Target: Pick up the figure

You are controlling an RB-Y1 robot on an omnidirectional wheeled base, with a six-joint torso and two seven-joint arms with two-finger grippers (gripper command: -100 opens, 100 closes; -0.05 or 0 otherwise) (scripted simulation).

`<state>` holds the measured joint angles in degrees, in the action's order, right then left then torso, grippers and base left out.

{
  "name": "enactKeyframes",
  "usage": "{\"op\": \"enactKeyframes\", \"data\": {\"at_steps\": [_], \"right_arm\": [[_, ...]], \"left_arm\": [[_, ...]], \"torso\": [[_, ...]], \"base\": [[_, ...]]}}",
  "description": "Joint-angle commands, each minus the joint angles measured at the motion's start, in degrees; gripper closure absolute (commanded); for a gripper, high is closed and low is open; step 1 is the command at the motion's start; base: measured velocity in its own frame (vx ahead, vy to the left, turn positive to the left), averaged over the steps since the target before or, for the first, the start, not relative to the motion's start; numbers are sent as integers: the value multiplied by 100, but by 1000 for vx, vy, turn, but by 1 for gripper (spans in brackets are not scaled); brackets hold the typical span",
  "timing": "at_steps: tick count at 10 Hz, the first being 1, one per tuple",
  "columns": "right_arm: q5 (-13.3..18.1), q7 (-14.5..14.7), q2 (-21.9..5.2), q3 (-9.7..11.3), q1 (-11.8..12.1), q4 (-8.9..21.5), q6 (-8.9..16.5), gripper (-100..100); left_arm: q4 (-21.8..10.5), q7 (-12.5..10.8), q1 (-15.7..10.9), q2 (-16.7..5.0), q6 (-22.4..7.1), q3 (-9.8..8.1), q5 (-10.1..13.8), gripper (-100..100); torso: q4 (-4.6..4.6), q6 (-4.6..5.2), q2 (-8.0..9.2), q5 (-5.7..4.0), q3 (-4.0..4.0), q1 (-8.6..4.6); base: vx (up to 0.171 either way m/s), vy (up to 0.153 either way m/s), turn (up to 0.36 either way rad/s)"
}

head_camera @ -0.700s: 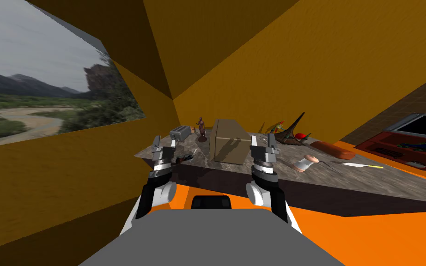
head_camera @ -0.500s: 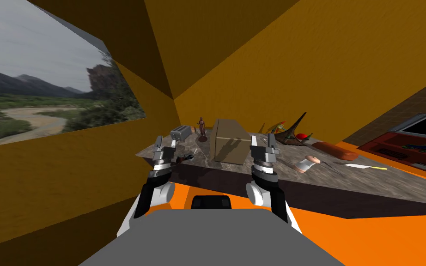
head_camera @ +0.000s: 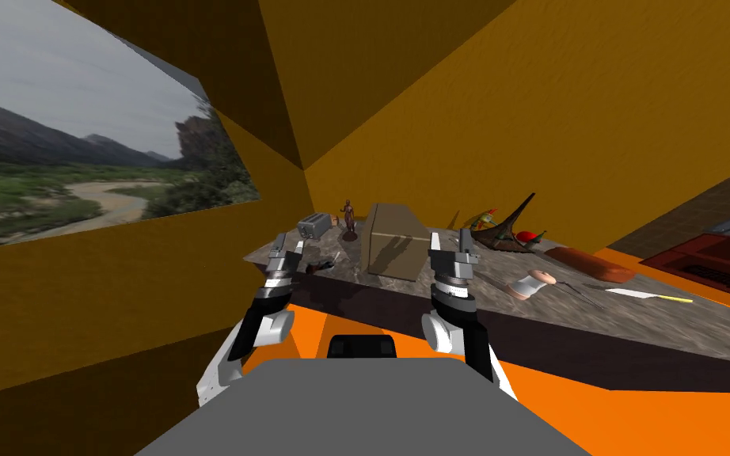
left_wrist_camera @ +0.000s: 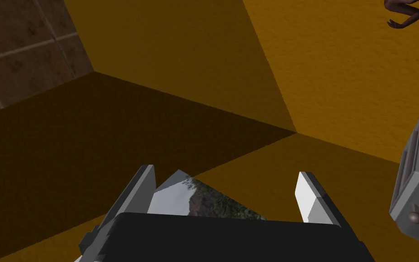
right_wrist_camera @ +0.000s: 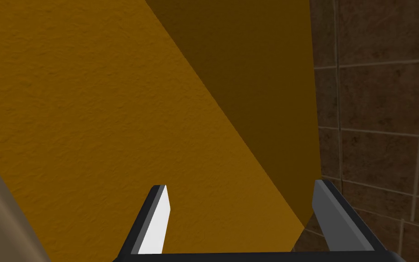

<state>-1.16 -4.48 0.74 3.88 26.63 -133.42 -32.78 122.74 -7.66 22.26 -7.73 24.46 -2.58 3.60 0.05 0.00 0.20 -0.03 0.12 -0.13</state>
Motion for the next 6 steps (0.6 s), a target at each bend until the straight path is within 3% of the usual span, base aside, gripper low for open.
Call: {"op": "enactKeyframes", "data": {"at_steps": [1,6], "right_arm": [[0,0,0,0,0,0,0,0],[0,0,0,0,0,0,0,0]], "left_arm": [[-204,-26,-112,-172,-41,-91,32,-100],[-1015,-120,-598,-419,-179,-457,163,-100]], "torso": [[0,0,0,0,0,0],[2,0,8,-1,5,-3]], "base": [[-62,-57,114],[-80,-50,131]]}}
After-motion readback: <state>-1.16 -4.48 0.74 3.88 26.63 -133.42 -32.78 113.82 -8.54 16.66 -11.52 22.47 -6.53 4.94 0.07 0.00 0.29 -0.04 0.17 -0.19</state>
